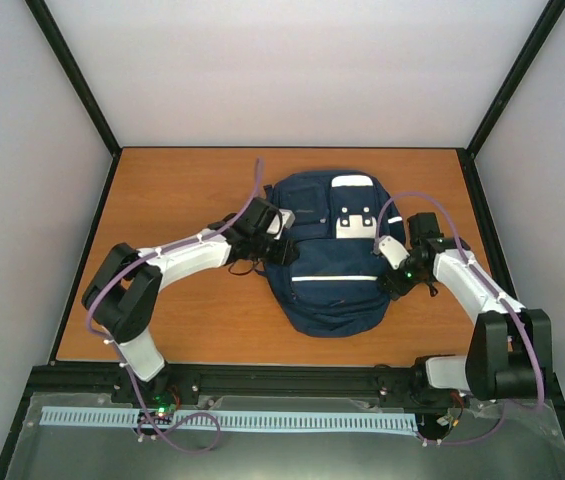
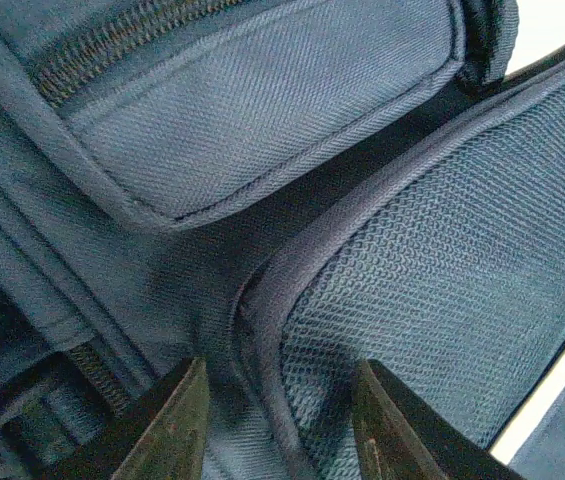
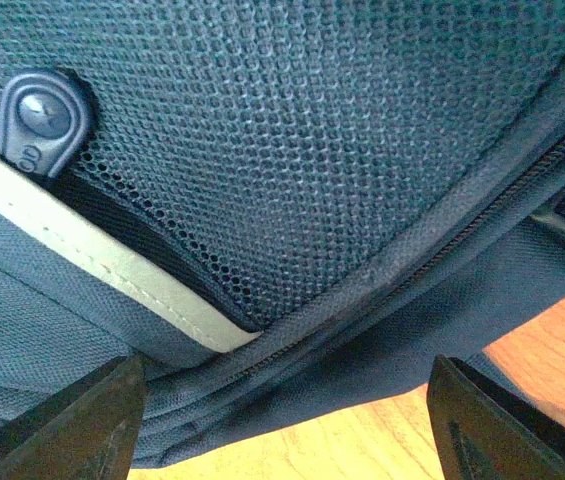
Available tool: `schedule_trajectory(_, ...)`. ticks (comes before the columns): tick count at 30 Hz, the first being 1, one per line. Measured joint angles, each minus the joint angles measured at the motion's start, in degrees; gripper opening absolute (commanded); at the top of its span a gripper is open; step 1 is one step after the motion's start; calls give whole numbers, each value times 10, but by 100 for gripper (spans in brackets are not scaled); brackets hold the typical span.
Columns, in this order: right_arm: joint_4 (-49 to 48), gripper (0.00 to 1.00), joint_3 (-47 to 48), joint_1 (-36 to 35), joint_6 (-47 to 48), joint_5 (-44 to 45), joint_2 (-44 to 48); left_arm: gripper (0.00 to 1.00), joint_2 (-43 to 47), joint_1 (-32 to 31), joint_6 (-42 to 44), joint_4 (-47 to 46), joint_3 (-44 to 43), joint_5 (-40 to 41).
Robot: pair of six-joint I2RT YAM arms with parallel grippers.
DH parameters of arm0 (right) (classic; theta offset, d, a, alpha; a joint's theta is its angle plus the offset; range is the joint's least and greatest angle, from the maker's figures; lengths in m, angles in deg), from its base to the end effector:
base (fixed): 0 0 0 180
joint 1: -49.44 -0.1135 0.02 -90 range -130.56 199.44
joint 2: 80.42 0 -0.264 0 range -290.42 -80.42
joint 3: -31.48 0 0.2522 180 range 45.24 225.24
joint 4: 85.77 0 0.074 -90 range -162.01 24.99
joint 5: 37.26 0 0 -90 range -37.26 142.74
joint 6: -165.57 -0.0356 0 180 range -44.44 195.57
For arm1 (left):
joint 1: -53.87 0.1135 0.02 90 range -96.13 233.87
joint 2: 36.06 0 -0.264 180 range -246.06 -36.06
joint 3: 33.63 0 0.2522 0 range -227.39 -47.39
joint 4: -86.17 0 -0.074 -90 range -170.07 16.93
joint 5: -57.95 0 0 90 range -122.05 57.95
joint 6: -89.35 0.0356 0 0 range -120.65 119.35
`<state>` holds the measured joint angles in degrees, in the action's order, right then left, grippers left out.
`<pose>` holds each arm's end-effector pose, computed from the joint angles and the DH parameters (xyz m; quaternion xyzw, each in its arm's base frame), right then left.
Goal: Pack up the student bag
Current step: Adjust the student bag at the center of the board.
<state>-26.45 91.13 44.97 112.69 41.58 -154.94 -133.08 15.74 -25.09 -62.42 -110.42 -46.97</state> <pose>0.2218 0.0242 0.1984 -0.3625 0.9168 0.0540 0.1584 0.2745 -0.2271 0.2033 0.1540 0.9247 -0.2740 0.2147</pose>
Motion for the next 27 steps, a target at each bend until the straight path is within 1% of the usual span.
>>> schedule_trajectory(2, -3, 79, 0, 0, 1, 0, -11, 29, -14, 0, 1, -7, 0, -15)
schedule_trajectory(5, -6, 79, 0, 0, 2, 0, -18, 12, -24, 0, 1, -26, 1, -38)
schedule_trajectory(8, -7, 79, 5, 0, 1, 0, -31, 4, -20, 2, -12, -45, 14, -52)
schedule_trajectory(10, -7, 78, 13, 0, 0, -1, -47, 1, -8, 3, -22, -71, 36, -60)
schedule_trajectory(13, 2, 76, 40, 0, -5, -3, -89, 1, 24, 3, -34, -106, 71, -58)
schedule_trajectory(17, 16, 75, 102, 0, -21, -16, -157, 1, 81, 2, -51, -143, 129, -46)
schedule_trajectory(20, 14, 74, 148, -1, -41, -31, -194, 1, 107, -1, -66, -154, 165, -36)
schedule_trajectory(21, 14, 73, 165, -1, -47, -36, -205, 1, 110, -2, -71, -158, 174, -30)
schedule_trajectory(22, 14, 73, 183, -1, -55, -41, -216, 6, 112, -3, -76, -162, 181, -24)
schedule_trajectory(24, 11, 72, 211, -1, -69, -46, -235, 31, 113, -7, -85, -167, 190, -9)
schedule_trajectory(25, 6, 72, 222, -1, -77, -46, -241, 40, 113, -9, -87, -163, 192, 2)
schedule_trajectory(27, -4, 73, 233, 0, -89, -45, -245, 48, 118, -17, -88, -140, 193, 27)
